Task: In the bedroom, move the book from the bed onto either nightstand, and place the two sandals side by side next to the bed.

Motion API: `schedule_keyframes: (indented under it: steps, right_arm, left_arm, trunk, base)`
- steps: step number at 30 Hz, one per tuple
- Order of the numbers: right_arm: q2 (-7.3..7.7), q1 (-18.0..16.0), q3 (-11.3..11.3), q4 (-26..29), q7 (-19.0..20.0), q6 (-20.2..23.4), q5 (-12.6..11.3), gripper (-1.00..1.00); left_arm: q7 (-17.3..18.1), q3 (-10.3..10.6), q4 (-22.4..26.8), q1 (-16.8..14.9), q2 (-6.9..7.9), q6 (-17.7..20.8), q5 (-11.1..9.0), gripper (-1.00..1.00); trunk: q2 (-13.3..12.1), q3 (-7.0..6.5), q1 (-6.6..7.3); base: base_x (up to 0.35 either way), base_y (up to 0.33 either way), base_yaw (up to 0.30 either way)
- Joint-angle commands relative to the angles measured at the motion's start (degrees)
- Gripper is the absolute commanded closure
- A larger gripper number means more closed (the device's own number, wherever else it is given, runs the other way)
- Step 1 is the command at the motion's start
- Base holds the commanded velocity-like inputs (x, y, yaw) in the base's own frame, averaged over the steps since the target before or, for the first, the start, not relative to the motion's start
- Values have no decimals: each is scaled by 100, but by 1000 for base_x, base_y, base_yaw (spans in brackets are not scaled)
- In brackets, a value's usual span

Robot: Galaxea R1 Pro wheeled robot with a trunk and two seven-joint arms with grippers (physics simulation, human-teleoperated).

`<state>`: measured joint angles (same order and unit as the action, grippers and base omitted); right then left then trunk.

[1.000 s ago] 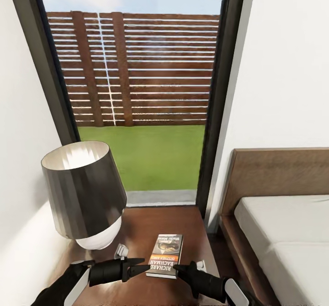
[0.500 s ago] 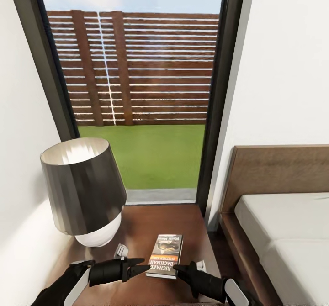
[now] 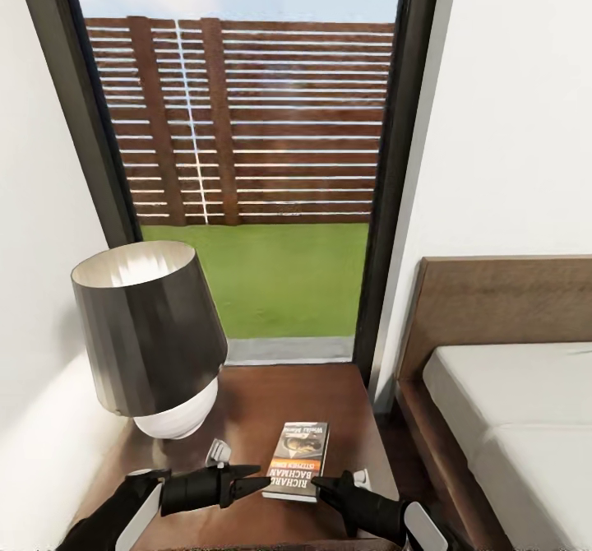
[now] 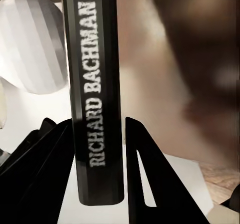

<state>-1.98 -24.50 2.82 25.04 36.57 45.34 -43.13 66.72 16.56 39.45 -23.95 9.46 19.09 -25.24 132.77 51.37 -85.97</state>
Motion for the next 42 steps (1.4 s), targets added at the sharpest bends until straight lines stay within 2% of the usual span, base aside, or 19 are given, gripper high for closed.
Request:
schedule_keyframes:
  steps: [1,4,42]
  right_arm:
    - [-5,-5,31,1,8,37,-2,100]
    - [-5,-6,30,1,8,37,-2,100]
    - [-5,-5,33,1,8,28,-2,100]
  left_arm:
    - [-1,30,-1,-5,7,60,-60,-100]
    - [-1,31,-2,-5,10,63,-60,-100]
    - [-1,23,-8,-5,12,60,-60,-100]
  trunk:
    - [44,24,-21]
    - [164,78,-87]
    - [164,78,-87]
  base:
    - [0,0,0]
    - [0,0,0]
    - [37,0,0]
